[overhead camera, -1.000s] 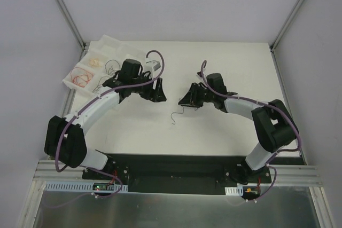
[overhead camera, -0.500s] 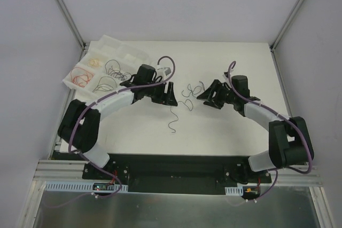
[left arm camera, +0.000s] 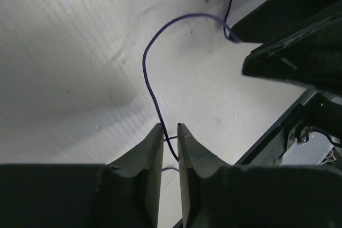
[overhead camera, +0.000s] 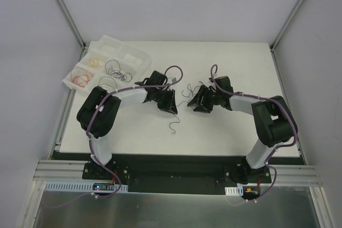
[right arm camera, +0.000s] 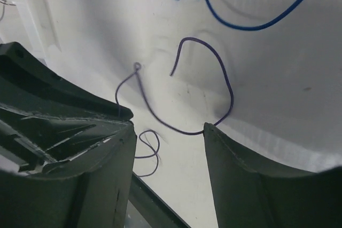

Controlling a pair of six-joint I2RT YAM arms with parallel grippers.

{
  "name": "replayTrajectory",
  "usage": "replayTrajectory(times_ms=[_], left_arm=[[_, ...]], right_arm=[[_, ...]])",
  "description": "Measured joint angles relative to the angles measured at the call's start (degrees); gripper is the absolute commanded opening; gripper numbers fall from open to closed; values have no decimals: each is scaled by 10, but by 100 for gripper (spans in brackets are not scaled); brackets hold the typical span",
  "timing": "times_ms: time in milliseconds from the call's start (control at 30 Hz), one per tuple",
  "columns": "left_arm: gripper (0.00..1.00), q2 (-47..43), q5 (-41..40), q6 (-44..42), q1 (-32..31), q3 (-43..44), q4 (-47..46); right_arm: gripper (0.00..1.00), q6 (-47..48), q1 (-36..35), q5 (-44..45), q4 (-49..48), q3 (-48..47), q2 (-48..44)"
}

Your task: Untangle the cables

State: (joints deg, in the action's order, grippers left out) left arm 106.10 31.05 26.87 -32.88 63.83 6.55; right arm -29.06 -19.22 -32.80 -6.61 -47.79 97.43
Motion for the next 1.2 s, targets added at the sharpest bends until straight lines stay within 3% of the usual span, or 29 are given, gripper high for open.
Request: replayTrajectory(times_ms=[100, 633, 867, 1000, 1200], left_arm=[[0, 0, 0, -2, -1, 0, -2], [0, -43, 15, -6, -2, -31, -3], [0, -124, -8, -40, 7, -30, 26], [0, -165, -24, -68, 45, -8, 65], [0, -215, -47, -104, 158, 44, 108]], right_arm=[[55, -8, -27, 11, -3, 0, 13], [59, -49, -29, 65, -56, 23, 13], [65, -39, 3, 96, -105, 109, -69], [67, -25, 21, 106, -130, 149, -129], [67, -19, 30, 108, -173, 166, -146]])
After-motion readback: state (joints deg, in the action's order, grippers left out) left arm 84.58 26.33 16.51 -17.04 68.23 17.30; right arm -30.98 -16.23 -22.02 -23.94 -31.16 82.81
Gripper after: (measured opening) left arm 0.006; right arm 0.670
